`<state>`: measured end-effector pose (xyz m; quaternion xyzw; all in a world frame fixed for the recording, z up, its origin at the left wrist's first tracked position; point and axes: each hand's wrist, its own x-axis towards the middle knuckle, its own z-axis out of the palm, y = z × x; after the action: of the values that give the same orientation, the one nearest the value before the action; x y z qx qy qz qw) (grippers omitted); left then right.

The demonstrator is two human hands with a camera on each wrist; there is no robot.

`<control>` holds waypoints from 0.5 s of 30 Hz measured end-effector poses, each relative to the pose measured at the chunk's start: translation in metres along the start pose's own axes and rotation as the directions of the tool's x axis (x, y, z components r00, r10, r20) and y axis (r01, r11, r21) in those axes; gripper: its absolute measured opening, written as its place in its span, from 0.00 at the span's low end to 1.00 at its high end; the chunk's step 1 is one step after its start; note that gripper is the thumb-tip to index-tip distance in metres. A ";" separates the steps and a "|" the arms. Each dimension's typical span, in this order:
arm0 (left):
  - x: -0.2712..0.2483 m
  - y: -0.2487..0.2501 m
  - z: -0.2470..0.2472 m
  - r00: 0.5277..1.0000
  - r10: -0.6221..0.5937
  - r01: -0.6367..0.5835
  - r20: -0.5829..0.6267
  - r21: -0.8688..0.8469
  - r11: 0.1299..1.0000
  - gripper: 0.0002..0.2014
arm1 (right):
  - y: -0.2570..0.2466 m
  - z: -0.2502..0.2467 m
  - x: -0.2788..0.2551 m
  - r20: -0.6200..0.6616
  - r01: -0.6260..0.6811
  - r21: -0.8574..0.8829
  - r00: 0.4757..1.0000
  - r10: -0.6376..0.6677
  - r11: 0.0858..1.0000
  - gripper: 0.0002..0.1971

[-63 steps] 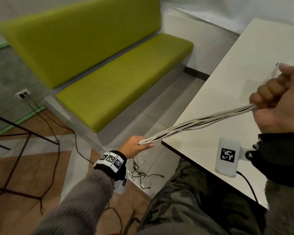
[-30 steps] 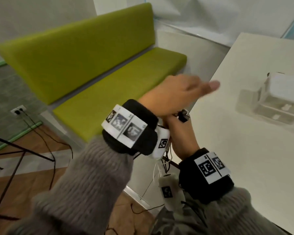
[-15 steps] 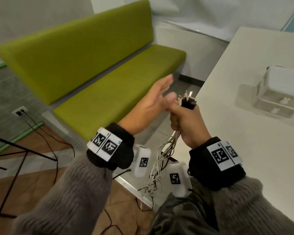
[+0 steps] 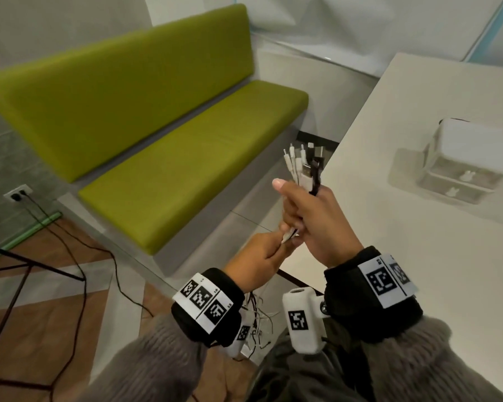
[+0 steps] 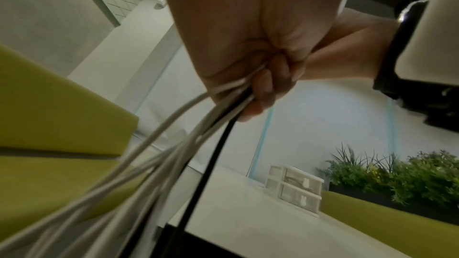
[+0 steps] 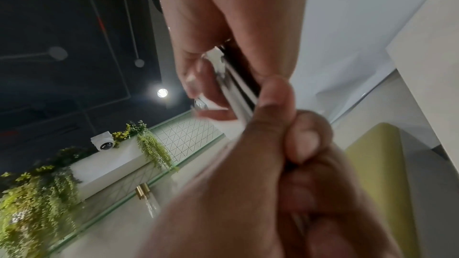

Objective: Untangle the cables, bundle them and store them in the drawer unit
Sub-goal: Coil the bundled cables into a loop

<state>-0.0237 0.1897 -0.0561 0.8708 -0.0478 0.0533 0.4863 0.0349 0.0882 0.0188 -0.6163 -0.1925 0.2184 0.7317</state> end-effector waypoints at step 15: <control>-0.010 -0.014 -0.001 0.976 -0.133 0.174 0.170 -0.259 0.950 0.24 | -0.022 -0.048 -0.012 -0.250 0.013 0.498 0.960 0.129 0.867 0.28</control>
<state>-0.0319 0.1982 -0.0690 0.7981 -0.0232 -0.0577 0.5993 0.0534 0.0394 0.0322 -0.4381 -0.0076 0.1947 0.8775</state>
